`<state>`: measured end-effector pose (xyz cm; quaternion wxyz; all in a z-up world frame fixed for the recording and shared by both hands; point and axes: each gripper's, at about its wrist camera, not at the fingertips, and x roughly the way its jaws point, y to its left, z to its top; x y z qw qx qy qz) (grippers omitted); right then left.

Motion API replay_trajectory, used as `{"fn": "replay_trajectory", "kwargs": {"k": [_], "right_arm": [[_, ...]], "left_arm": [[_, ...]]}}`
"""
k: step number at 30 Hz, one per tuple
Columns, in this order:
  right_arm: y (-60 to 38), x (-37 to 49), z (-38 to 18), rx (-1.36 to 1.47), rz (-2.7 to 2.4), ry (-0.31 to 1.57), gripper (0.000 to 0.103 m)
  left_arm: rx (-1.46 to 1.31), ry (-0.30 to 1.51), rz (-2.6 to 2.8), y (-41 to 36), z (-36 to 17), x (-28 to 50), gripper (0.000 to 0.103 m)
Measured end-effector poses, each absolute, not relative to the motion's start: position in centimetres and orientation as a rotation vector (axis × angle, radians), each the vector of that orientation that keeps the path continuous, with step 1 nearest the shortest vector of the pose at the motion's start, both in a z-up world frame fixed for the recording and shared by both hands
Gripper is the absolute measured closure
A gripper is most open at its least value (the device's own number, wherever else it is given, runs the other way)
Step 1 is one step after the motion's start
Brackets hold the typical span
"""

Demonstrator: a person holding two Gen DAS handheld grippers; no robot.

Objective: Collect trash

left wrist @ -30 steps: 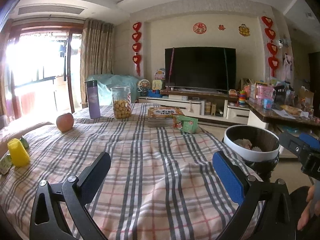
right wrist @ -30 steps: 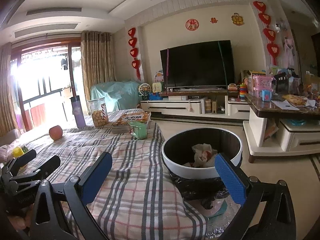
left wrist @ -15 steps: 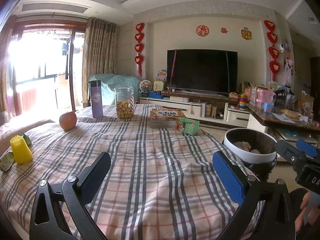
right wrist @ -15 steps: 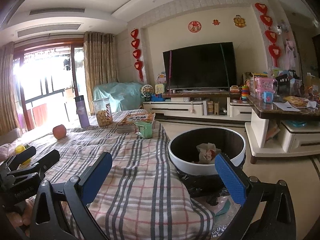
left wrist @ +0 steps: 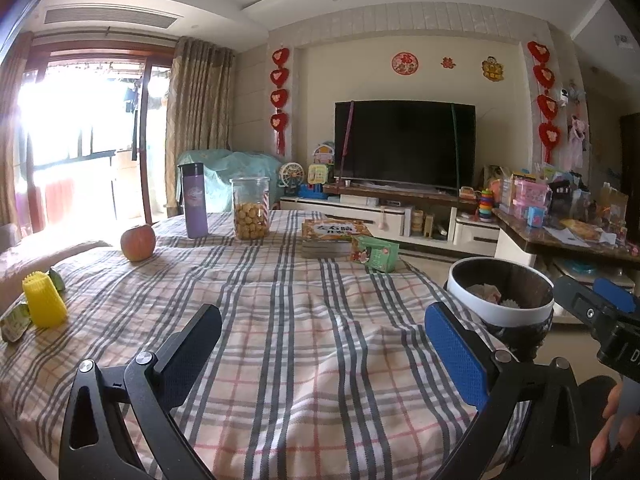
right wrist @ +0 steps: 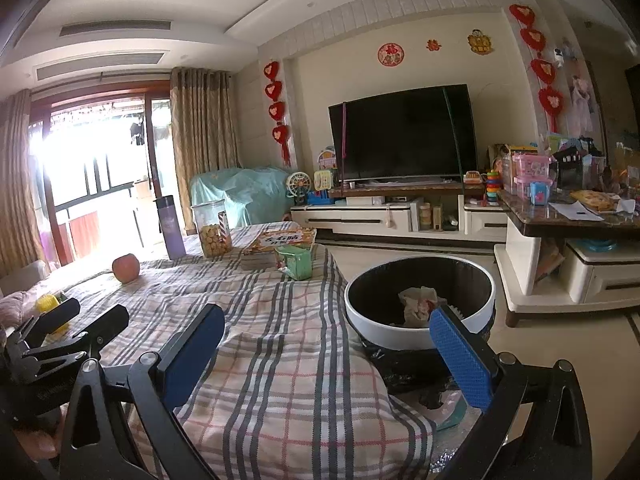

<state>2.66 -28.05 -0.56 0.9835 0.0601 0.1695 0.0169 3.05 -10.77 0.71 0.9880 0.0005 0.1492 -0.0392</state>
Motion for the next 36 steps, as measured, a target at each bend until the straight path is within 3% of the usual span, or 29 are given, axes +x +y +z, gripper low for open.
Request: {"fn": "replay_trajectory", "kwargs": {"k": [36], "right_arm": [[-27.61,2.62,-0.38,0.125,0.043,0.336,0.0]], "left_arm": [[0.005,0.294,-0.099,-10.83,0.61,2.79,0.001]]}}
